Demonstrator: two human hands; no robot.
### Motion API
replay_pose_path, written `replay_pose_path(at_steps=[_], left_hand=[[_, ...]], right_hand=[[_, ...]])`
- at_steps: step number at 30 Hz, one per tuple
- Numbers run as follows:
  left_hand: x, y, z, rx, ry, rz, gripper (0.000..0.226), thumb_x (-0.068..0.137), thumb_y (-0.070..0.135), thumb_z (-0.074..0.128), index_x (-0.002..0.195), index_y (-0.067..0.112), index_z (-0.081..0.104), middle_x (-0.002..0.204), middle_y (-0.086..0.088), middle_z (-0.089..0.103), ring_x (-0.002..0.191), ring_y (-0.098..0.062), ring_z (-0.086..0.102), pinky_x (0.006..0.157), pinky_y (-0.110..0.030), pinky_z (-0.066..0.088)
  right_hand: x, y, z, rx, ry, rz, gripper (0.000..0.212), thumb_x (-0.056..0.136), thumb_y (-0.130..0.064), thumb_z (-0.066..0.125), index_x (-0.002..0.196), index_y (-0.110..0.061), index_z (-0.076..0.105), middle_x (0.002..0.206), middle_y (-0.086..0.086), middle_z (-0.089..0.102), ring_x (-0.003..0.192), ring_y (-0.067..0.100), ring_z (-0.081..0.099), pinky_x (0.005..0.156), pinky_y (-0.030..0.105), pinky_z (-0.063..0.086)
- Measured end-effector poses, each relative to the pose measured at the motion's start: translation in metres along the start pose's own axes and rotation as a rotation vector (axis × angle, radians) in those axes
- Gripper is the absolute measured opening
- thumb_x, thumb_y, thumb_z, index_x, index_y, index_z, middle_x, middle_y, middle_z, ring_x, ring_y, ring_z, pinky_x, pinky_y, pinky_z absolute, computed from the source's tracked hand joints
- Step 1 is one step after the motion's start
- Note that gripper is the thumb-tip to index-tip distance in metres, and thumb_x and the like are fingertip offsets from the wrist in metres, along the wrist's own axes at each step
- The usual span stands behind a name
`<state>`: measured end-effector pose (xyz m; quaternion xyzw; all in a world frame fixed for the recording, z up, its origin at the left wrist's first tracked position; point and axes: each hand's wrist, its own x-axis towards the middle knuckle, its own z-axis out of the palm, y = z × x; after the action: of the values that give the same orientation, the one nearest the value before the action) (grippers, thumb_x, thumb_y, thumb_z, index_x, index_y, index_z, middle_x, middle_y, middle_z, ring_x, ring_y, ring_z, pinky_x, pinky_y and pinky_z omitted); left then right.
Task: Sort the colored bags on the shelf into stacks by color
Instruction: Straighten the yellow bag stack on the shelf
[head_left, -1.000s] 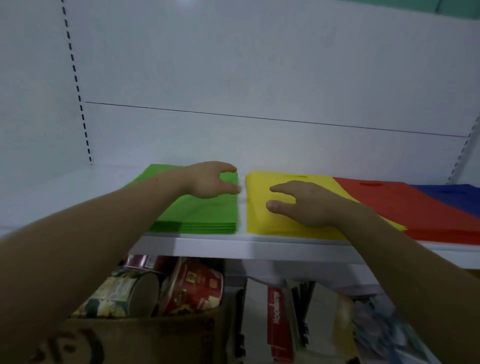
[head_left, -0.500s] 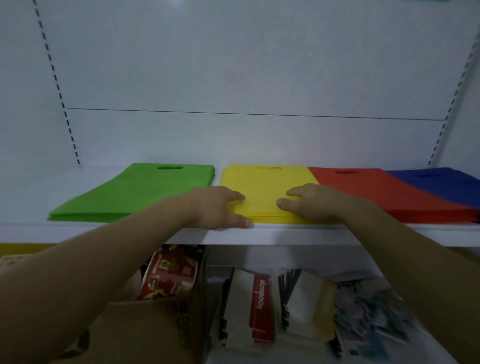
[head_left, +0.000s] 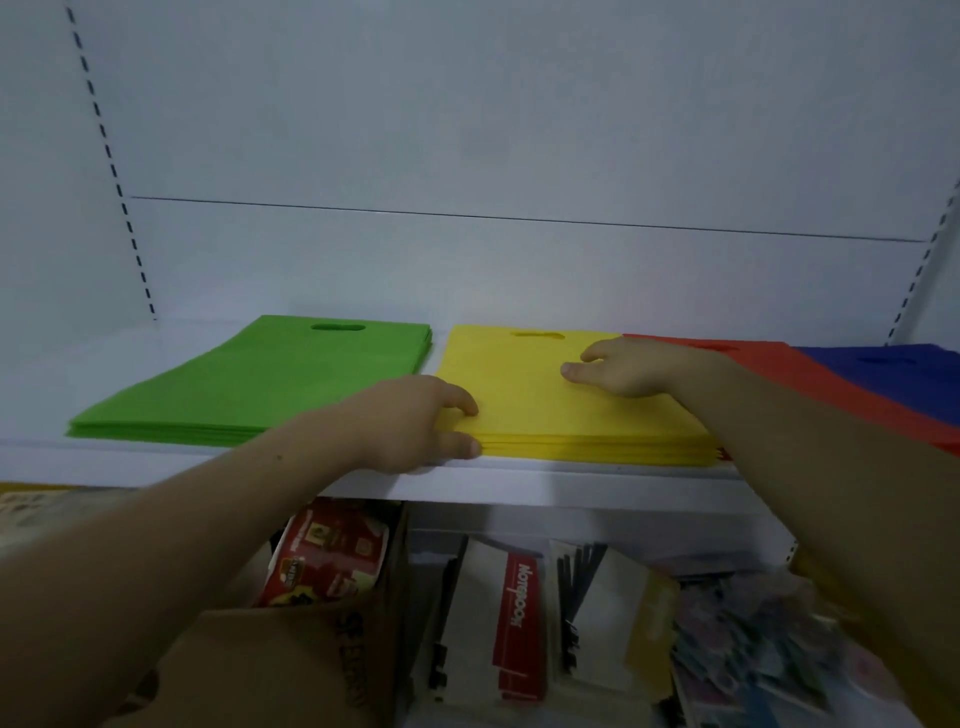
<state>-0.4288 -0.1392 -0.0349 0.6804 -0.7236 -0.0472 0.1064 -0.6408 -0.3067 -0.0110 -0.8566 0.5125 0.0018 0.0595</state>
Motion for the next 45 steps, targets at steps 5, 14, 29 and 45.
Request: replay_pose_path(at_steps=[5, 14, 29, 45], left_hand=[[0.002, 0.005, -0.001, -0.012, 0.034, -0.057, 0.053, 0.078, 0.055, 0.064, 0.123, 0.029, 0.053, 0.111, 0.001, 0.060, 0.084, -0.014, 0.062, 0.080, -0.028, 0.046], [0.005, 0.011, -0.002, 0.035, -0.010, -0.072, 0.059, 0.078, 0.053, 0.065, 0.130, 0.034, 0.047, 0.136, 0.006, 0.047, 0.108, -0.014, 0.051, 0.087, -0.025, 0.039], [0.004, 0.006, -0.007, 0.037, -0.021, -0.094, 0.056, 0.078, 0.052, 0.067, 0.128, 0.037, 0.047, 0.128, 0.004, 0.053, 0.107, -0.017, 0.053, 0.089, -0.030, 0.043], [0.000, 0.006, -0.008, 0.020, -0.022, -0.088, 0.057, 0.082, 0.047, 0.065, 0.134, 0.036, 0.045, 0.142, 0.008, 0.043, 0.122, -0.015, 0.046, 0.096, -0.025, 0.037]], right_hand=[[0.045, 0.013, 0.003, -0.100, -0.047, 0.035, 0.081, 0.089, -0.073, 0.026, 0.150, -0.019, 0.026, 0.158, 0.004, 0.021, 0.144, 0.025, 0.022, 0.116, 0.042, 0.020], [0.074, 0.029, 0.004, -0.069, 0.028, -0.001, 0.079, 0.091, -0.067, 0.035, 0.149, -0.013, 0.028, 0.155, 0.008, 0.027, 0.140, 0.027, 0.029, 0.112, 0.039, 0.027], [0.078, 0.027, 0.007, -0.024, 0.068, 0.013, 0.079, 0.087, -0.064, 0.047, 0.143, -0.009, 0.039, 0.147, 0.011, 0.039, 0.132, 0.028, 0.040, 0.104, 0.036, 0.036], [0.075, 0.015, 0.010, -0.001, 0.080, 0.003, 0.073, 0.091, -0.060, 0.045, 0.143, -0.010, 0.038, 0.148, 0.010, 0.038, 0.133, 0.028, 0.038, 0.103, 0.035, 0.035]])
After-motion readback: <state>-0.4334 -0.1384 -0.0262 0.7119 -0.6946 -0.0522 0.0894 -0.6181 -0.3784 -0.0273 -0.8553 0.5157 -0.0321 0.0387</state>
